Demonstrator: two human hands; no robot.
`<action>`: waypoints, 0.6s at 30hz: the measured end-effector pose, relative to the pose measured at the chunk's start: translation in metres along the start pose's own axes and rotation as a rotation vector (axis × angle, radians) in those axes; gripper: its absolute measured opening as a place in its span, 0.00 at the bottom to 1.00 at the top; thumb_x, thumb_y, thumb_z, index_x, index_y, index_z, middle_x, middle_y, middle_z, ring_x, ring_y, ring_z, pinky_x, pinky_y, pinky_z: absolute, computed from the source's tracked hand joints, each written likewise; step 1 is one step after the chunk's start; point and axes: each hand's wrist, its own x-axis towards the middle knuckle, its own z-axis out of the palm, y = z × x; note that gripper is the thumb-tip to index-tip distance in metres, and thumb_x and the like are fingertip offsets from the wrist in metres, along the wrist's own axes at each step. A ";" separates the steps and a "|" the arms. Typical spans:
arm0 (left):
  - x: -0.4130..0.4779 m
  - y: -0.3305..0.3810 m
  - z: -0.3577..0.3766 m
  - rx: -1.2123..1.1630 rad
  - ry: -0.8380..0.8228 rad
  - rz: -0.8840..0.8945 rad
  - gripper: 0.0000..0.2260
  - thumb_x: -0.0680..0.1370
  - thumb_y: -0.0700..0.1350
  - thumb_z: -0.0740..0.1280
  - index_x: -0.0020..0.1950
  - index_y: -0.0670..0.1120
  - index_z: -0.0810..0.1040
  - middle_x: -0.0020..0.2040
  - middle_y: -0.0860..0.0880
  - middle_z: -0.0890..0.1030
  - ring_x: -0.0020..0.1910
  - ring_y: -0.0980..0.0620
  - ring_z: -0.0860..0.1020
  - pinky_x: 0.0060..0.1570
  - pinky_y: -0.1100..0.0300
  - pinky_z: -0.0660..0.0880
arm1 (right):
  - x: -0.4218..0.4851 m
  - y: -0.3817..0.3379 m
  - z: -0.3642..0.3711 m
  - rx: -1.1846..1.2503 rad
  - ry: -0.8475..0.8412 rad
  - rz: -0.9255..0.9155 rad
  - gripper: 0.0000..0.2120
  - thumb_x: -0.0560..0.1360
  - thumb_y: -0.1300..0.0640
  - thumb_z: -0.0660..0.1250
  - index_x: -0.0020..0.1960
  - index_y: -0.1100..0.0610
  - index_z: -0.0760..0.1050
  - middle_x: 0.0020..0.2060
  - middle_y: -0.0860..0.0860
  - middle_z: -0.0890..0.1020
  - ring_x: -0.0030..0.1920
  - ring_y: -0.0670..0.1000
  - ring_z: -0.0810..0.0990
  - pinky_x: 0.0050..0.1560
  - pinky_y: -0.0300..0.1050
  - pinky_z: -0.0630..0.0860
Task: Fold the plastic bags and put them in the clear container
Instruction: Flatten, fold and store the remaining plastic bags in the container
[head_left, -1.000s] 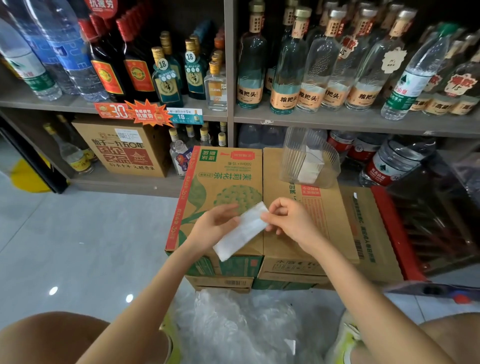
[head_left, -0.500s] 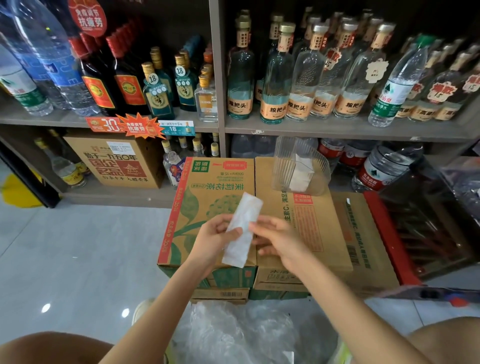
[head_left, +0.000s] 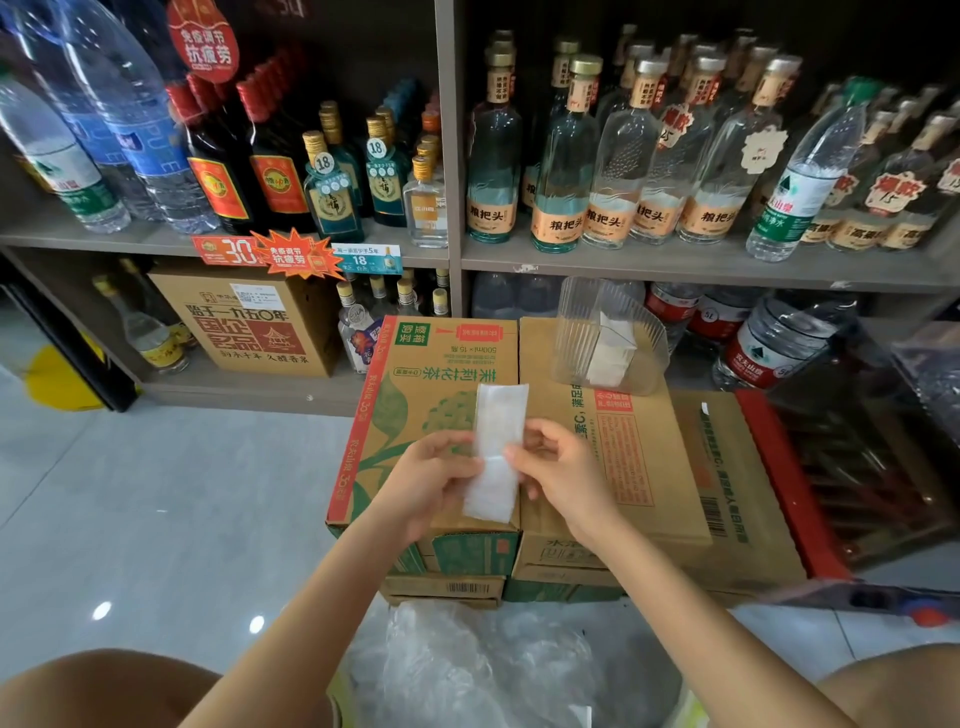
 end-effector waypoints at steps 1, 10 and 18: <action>-0.002 0.003 0.001 -0.023 -0.022 -0.021 0.13 0.78 0.32 0.64 0.62 0.37 0.73 0.47 0.39 0.81 0.44 0.43 0.79 0.47 0.50 0.79 | -0.001 0.000 -0.002 -0.020 -0.003 -0.040 0.10 0.74 0.65 0.69 0.49 0.50 0.78 0.40 0.50 0.79 0.33 0.46 0.74 0.28 0.38 0.69; -0.012 0.021 0.000 -0.079 -0.121 0.005 0.22 0.72 0.27 0.67 0.64 0.41 0.73 0.46 0.37 0.78 0.39 0.45 0.79 0.36 0.57 0.78 | -0.008 -0.020 -0.025 -0.287 -0.220 -0.259 0.17 0.75 0.69 0.65 0.46 0.47 0.81 0.48 0.47 0.81 0.49 0.44 0.78 0.50 0.36 0.75; -0.007 0.035 0.022 0.148 -0.125 0.186 0.26 0.70 0.28 0.71 0.65 0.46 0.73 0.43 0.46 0.82 0.44 0.48 0.82 0.47 0.50 0.78 | 0.000 -0.037 -0.042 -0.028 -0.196 0.112 0.08 0.74 0.61 0.70 0.53 0.58 0.79 0.44 0.55 0.84 0.39 0.51 0.82 0.39 0.43 0.80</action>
